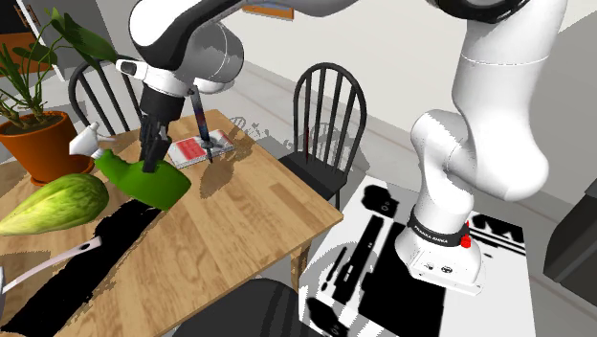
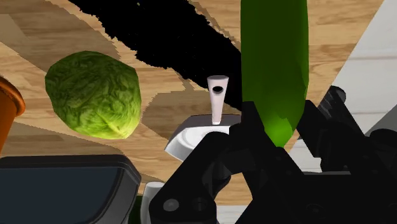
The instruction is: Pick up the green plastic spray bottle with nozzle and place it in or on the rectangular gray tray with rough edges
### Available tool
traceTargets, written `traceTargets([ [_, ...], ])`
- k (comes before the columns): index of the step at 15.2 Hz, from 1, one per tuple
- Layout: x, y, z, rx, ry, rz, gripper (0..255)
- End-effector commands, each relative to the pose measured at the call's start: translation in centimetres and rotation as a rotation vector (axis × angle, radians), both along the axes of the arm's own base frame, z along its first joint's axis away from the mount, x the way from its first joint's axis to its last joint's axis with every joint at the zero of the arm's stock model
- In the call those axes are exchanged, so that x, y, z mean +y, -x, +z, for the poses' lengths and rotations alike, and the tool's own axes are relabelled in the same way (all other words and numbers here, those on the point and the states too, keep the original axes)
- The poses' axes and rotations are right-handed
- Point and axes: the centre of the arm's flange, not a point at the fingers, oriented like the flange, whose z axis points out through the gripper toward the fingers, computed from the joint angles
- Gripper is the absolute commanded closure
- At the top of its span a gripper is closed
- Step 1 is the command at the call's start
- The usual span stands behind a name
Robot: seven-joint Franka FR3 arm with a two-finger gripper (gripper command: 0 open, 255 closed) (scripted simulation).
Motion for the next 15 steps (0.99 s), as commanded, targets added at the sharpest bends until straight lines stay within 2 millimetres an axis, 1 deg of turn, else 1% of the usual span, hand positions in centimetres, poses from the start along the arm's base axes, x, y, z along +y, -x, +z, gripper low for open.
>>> traceTargets([
  [1, 1.9, -2.0, -0.1, 0.0, -0.001, 0.001, 255],
  [9, 9.5, -9.3, -0.1, 0.0, -0.001, 0.001, 255],
  [10, 9.9, -9.6, -0.1, 0.0, -0.001, 0.001, 255],
  [15, 9.9, -9.6, -2.7, 0.0, -0.001, 0.001, 255],
])
